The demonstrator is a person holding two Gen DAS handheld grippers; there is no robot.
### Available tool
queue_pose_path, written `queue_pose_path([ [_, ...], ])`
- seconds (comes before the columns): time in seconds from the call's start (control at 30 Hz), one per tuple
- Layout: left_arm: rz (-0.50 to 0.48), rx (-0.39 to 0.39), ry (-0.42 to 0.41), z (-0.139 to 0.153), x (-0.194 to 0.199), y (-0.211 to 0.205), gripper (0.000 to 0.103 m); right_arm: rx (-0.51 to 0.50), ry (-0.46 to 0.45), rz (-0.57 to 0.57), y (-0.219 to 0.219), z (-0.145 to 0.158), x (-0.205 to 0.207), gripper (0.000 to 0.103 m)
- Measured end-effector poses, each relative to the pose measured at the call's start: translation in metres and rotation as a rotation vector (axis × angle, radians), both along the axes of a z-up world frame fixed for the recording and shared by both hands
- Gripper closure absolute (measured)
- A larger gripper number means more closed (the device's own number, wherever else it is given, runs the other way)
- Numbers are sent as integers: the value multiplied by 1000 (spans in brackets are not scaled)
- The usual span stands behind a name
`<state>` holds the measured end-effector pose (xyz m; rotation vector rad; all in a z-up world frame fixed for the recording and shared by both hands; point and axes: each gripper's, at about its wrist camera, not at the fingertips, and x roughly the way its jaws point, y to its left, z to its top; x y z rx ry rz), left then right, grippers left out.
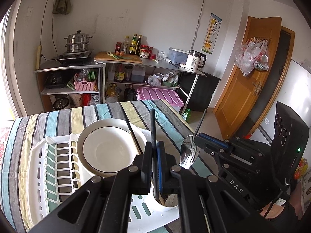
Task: Organize utensils
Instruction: 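Lower the spoon into the white cup and open the right tool while the left releases the chopstick, then move both tools back down to the remaining chopsticks on the cloth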
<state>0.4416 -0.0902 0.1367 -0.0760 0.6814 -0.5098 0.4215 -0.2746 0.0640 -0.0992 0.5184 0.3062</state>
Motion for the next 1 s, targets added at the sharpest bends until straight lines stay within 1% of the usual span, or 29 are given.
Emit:
queue_pose_path([
  [0.27, 26, 19, -9, 0, 1, 4, 97, 17, 23, -1, -8, 0, 2, 101],
  [0.3, 31, 21, -10, 0, 1, 4, 96, 21, 24, -4, -9, 0, 2, 95],
  [0.33, 39, 28, -11, 0, 1, 5, 96, 32, 27, -7, -10, 1, 1, 87],
  [0.4, 43, 29, -9, 0, 1, 7, 96, 55, 27, -1, -13, 2, -1, 82],
  [0.5, 52, 37, -13, 0, -1, 10, 94, 66, 24, -3, -15, 5, -5, 82],
  [0.57, 56, 35, -13, 0, -5, 12, 88, 76, 24, -3, -16, 7, -10, 82],
  [0.63, 56, 30, -18, 1, -11, 17, 78, 86, 23, -2, -17, 9, -18, 82],
  [0.83, 69, 50, -46, 0, -46, 31, 76, 101, 24, -1, -17, 11, -53, 82],
  [0.93, 77, 55, -59, -3, -73, 42, 76, 115, 20, 6, -15, 8, -80, 82],
  [1.0, 81, 56, -52, -7, -90, 50, 76, 110, 16, 12, -10, 5, -101, 82],
])
